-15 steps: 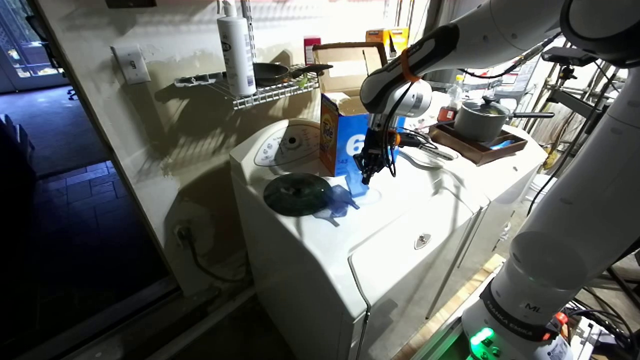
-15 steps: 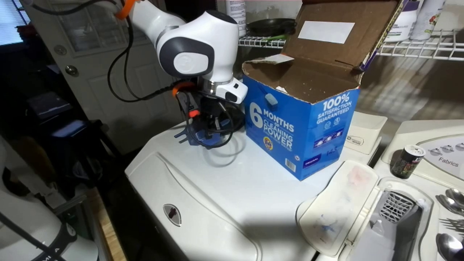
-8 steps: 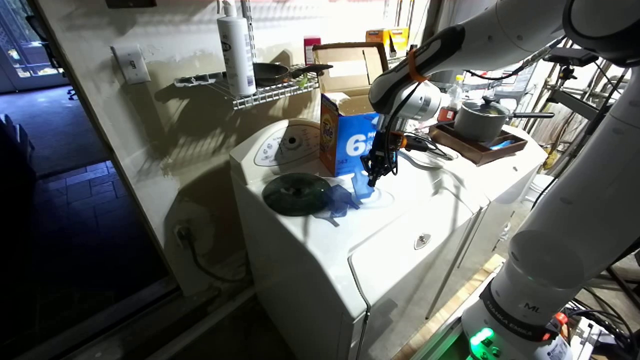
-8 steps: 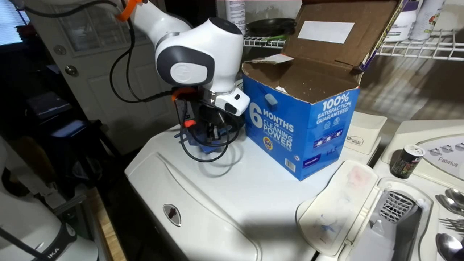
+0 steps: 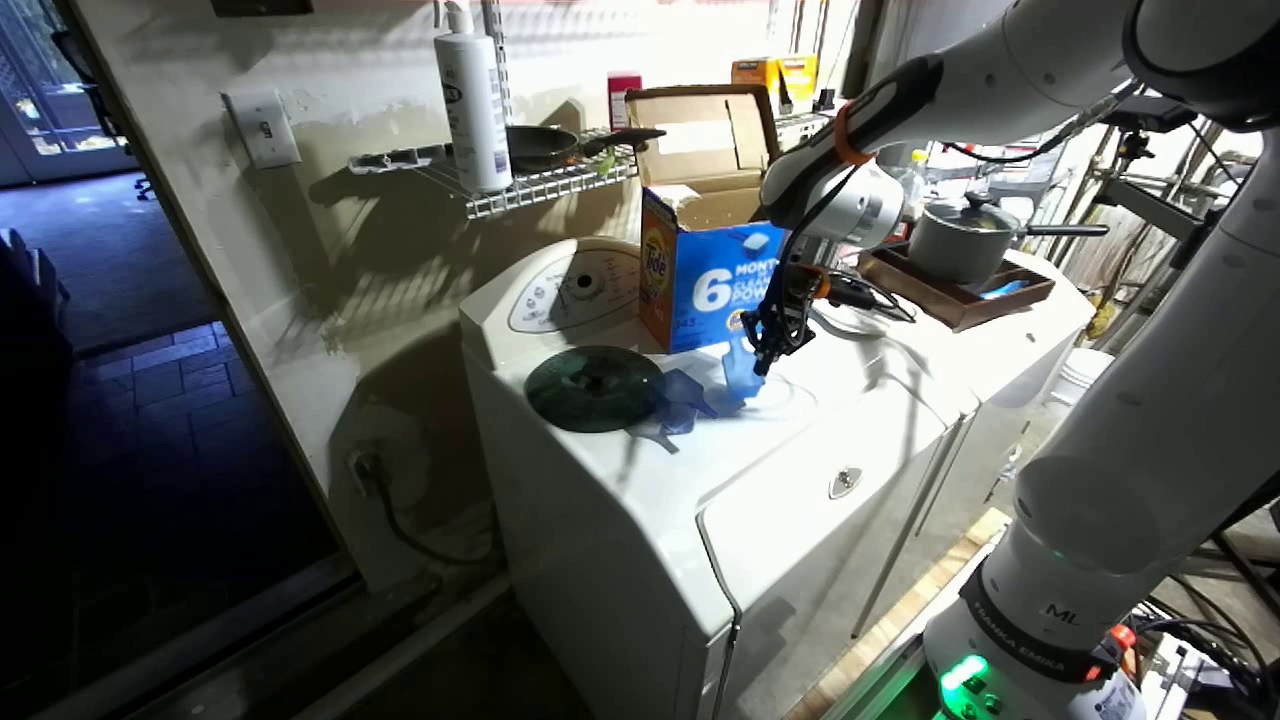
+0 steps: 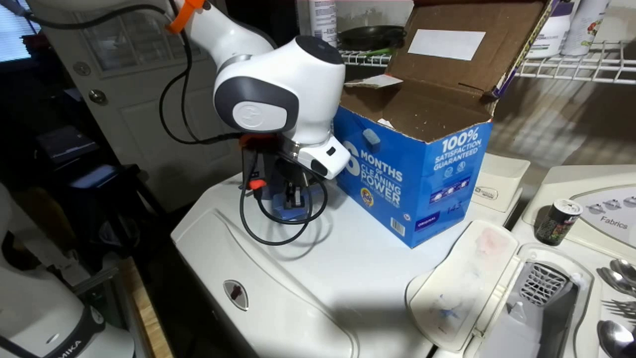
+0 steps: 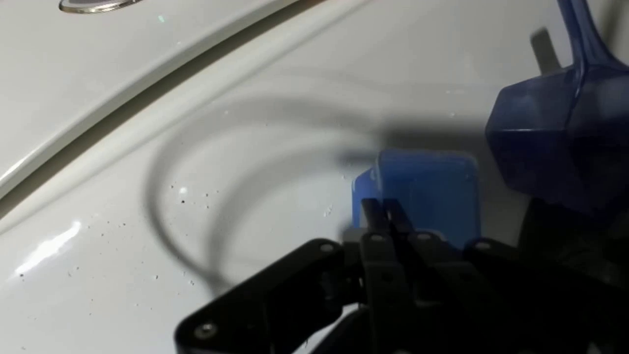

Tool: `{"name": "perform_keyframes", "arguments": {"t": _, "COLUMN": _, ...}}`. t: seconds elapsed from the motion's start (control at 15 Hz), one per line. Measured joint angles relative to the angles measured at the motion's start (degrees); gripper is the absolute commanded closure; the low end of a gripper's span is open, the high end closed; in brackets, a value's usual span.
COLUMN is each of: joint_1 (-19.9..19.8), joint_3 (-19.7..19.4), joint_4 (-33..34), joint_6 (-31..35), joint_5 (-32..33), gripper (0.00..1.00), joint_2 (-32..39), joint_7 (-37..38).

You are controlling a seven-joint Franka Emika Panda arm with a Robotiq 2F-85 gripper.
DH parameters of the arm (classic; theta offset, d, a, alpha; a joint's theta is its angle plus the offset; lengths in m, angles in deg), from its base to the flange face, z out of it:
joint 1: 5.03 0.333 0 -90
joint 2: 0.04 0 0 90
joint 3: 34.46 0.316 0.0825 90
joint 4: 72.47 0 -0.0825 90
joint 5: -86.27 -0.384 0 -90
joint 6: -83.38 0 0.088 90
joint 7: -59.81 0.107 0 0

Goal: Turn the blue cup on the washing machine over

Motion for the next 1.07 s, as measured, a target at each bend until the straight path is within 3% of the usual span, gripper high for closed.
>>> {"name": "perform_keyframes", "arguments": {"t": 0.13, "joint_1": -0.42, "joint_3": -0.36, "joint_4": -0.26, "joint_6": 0.0, "joint_5": -0.74, "gripper": 0.61, "joint_2": -0.01, "joint_7": 0.0}}
{"name": "perform_keyframes", "arguments": {"t": 0.73, "joint_1": -0.1, "joint_3": 0.69, "joint_4": -2.64, "joint_6": 2.84, "joint_5": 0.54, "gripper": 0.01, "joint_2": -4.1, "joint_7": 1.23}}
{"name": "perform_keyframes", "arguments": {"t": 1.07, "joint_1": 0.43, "joint_3": 4.73, "joint_4": -3.86, "joint_6": 4.29, "joint_5": 12.7, "gripper": 0.0, "joint_2": -8.87, "joint_7": 11.97}}
